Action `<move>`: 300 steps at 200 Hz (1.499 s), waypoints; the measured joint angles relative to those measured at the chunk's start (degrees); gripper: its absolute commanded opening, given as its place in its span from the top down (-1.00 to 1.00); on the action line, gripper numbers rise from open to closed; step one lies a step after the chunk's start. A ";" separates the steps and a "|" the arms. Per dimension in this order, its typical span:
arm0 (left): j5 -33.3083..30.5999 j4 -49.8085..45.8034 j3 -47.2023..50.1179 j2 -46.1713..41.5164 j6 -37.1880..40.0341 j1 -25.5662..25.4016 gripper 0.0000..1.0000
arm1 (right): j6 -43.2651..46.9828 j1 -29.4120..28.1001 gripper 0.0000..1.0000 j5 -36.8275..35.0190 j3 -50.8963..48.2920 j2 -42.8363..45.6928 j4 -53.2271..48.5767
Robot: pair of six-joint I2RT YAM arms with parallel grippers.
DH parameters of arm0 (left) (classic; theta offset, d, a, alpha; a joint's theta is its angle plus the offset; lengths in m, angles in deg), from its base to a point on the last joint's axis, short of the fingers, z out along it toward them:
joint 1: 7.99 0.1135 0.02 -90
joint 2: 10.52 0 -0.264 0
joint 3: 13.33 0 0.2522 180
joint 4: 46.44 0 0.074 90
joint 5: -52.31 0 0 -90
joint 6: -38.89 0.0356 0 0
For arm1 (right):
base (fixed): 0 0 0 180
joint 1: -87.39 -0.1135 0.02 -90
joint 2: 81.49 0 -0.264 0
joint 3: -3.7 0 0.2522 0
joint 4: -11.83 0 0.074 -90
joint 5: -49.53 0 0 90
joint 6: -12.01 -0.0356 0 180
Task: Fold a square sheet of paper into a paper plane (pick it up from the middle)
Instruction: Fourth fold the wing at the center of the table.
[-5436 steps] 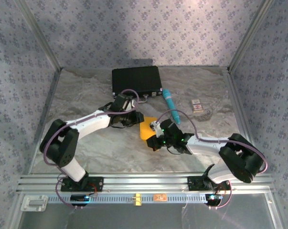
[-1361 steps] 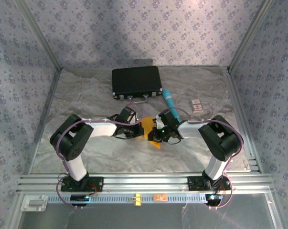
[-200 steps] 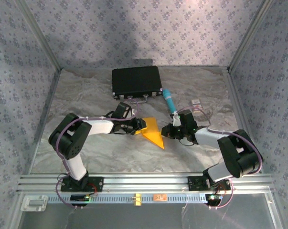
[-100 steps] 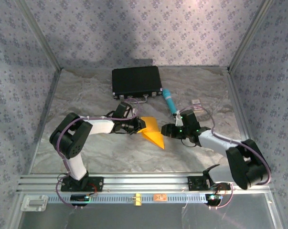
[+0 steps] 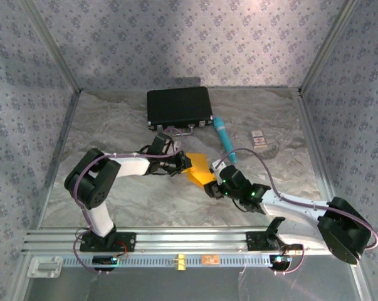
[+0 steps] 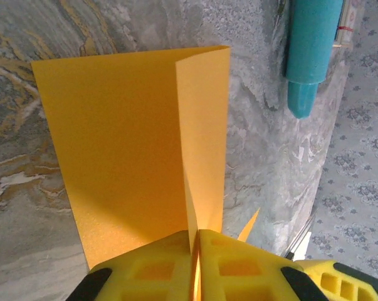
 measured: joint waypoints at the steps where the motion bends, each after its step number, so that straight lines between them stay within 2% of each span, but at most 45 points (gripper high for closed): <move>1: 0.00 0.00 0.00 -0.02 -0.02 0.00 0.81 | 0.26 -0.15 0.09 -0.17 0.00 -0.04 0.04; 46: -0.02 -0.04 0.00 -0.96 -0.04 -0.02 0.81 | 9.60 -6.43 0.14 -9.57 0.00 -5.05 4.07; 84: -0.02 -0.07 0.00 -1.05 -0.04 -0.04 0.81 | 12.98 -8.28 0.16 -15.34 0.11 -10.64 5.79; 132: -0.02 -0.04 0.00 -1.05 -0.04 -0.04 0.81 | 14.73 -9.62 0.32 -20.57 2.05 -16.44 7.76; 176: -0.02 -0.04 0.00 -1.05 -0.04 -0.04 0.80 | 14.99 -10.21 0.46 -22.47 2.32 -17.81 8.68; 300: -0.04 -0.07 0.00 -1.05 -0.07 -0.04 0.79 | 11.98 -10.47 0.62 -22.51 2.32 -17.84 9.14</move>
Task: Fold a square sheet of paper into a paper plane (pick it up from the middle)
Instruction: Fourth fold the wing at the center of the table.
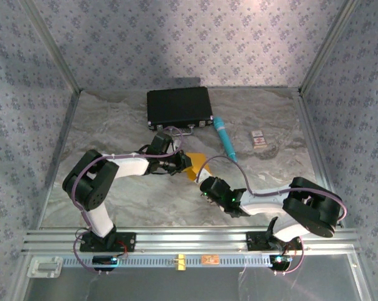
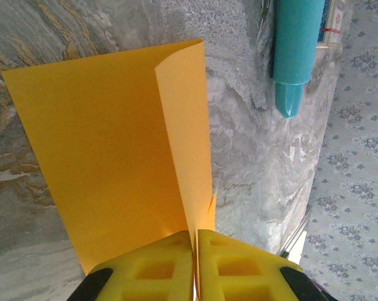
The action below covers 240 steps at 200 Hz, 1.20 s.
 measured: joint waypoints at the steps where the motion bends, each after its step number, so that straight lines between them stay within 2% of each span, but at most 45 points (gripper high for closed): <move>1: 0.02 0.02 0.00 0.00 0.00 0.00 0.79 | -0.02 0.00 0.62 0.00 0.00 0.00 0.00; 112: 0.00 -0.04 0.00 0.00 0.00 0.00 0.78 | -2.99 0.00 0.70 -0.02 0.00 -1.29 0.00; 160: -0.13 -0.26 0.00 0.00 0.04 0.00 0.62 | -4.50 0.09 0.71 0.28 0.00 -1.29 0.04; 184: -0.70 -0.92 0.00 -0.11 0.07 0.00 0.66 | -5.53 0.44 0.59 0.90 0.00 -1.29 0.37; 240: -1.11 -1.73 0.00 -0.13 0.04 0.00 0.74 | -6.99 0.83 0.56 1.99 -0.04 0.20 0.37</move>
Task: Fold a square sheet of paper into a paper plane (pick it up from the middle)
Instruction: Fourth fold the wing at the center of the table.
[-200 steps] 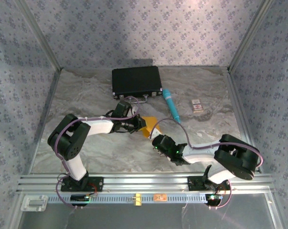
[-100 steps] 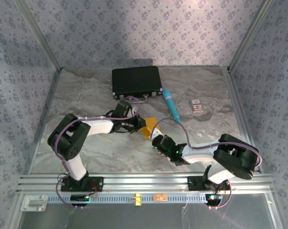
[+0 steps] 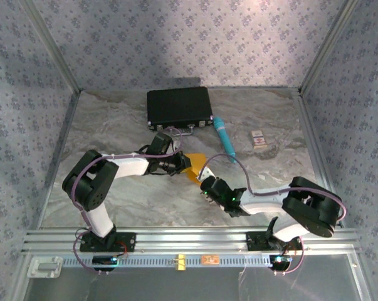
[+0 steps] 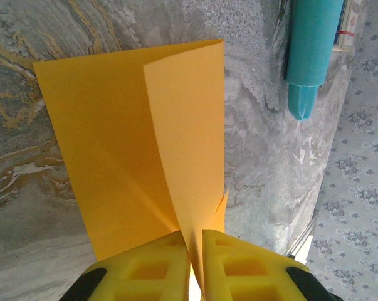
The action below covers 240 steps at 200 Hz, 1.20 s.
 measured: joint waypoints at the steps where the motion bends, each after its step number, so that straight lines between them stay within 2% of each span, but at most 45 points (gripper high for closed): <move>1: 0.00 0.00 0.00 0.02 0.00 0.00 0.74 | -0.02 0.00 0.56 0.00 0.00 0.04 0.00; 106: 0.02 0.00 0.00 0.00 0.02 0.00 0.75 | -0.31 0.48 0.55 0.00 -0.26 0.66 -0.22; 240: 0.04 -0.02 -0.90 0.00 0.00 -0.33 0.73 | -0.28 0.85 0.64 0.44 -0.26 0.33 -0.35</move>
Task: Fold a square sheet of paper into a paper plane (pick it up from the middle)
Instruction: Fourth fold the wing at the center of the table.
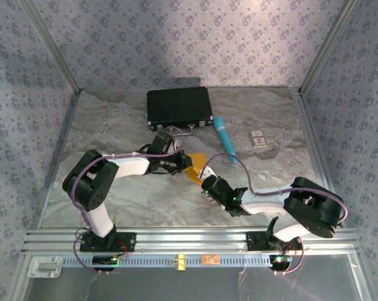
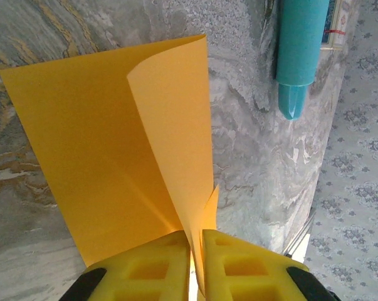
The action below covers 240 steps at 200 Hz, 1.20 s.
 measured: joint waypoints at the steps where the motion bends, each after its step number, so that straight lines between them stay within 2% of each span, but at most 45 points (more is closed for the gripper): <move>1: 0.00 0.00 0.00 0.00 0.00 0.00 0.73 | 0.00 0.00 0.64 0.00 0.00 0.00 0.00; 63: 0.00 0.00 -0.02 0.02 0.02 0.00 0.72 | 0.00 0.00 0.70 0.13 0.00 -0.15 -0.04; 82: 0.00 0.00 -0.02 0.02 0.02 0.00 0.67 | 0.02 0.00 0.78 0.24 0.00 -0.28 -0.04; 101: -0.02 -0.02 -0.02 0.00 0.00 0.00 0.54 | -0.04 0.13 0.84 0.66 0.00 -0.42 -0.02; 116: -0.28 -0.39 -0.02 -0.09 0.61 0.00 0.29 | -0.26 0.37 0.86 1.11 0.00 -0.50 0.00; 164: -5.29 -4.79 0.00 -5.07 1.03 0.00 -0.03 | -2.97 1.81 0.86 3.89 0.00 -1.38 0.87; 210: -9.09 -7.87 0.04 -9.29 1.62 0.11 -0.05 | -6.75 4.22 0.87 7.61 -0.83 -1.92 3.76; 240: -9.31 -8.81 0.04 -9.33 1.73 0.37 -0.05 | -8.24 6.80 0.88 13.07 -1.84 -1.92 6.43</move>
